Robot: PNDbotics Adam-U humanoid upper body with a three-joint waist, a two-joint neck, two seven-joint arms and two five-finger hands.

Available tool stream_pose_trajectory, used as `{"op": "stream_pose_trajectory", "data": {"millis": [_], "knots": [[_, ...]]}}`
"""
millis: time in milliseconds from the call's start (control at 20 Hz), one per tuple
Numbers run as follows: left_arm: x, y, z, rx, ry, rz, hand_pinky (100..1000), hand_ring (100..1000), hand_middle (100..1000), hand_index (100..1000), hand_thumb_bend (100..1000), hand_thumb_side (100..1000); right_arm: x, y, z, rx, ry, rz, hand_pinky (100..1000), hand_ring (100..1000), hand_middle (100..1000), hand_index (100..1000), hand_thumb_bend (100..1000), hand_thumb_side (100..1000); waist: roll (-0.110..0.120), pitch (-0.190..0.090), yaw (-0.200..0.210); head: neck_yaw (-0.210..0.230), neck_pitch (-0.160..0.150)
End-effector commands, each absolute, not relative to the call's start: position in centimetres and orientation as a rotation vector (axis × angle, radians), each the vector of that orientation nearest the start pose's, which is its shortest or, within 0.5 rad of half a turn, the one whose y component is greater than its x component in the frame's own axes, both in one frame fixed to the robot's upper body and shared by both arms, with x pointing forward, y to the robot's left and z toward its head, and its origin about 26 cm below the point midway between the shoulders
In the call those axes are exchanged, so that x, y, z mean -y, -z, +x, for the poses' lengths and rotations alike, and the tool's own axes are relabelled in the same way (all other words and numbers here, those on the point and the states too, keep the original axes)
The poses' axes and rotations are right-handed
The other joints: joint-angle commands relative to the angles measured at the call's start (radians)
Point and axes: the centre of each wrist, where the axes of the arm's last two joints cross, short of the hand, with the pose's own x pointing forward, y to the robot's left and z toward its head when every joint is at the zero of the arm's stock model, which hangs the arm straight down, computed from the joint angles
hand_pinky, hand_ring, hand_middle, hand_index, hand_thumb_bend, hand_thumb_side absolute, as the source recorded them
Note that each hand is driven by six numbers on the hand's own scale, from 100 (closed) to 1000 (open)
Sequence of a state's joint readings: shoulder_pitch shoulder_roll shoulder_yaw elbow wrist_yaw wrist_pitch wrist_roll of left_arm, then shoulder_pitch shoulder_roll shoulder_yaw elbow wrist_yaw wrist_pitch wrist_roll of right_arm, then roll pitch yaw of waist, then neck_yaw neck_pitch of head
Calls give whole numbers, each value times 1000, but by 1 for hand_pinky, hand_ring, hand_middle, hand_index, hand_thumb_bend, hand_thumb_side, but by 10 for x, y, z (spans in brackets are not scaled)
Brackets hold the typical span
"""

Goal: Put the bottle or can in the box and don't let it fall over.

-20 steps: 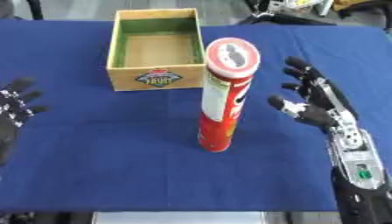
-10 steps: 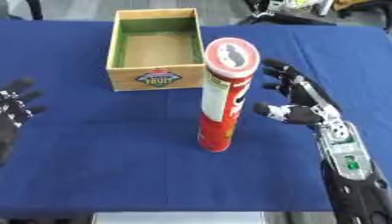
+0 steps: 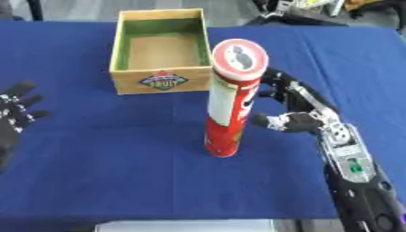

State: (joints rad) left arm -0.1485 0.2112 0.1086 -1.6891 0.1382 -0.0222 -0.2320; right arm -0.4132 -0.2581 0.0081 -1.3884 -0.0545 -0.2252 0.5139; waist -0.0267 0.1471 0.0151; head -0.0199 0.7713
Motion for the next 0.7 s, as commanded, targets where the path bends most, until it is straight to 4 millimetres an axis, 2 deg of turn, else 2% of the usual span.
{"op": "stream_pose_trajectory", "data": {"millis": [50,700], "knots": [[-303,-84,311,1872,254,-65,792,913,919,921,414,1000,269,-89,383,1901,-776,255,844,977,961,970,754,336,2,-16,2,-4,-1],[-302,-83,311,1871,256,-70,792,913,919,921,414,1000,241,-87,385,1923,-738,321,836,965,947,970,739,355,1,-16,8,-8,-1]]}}
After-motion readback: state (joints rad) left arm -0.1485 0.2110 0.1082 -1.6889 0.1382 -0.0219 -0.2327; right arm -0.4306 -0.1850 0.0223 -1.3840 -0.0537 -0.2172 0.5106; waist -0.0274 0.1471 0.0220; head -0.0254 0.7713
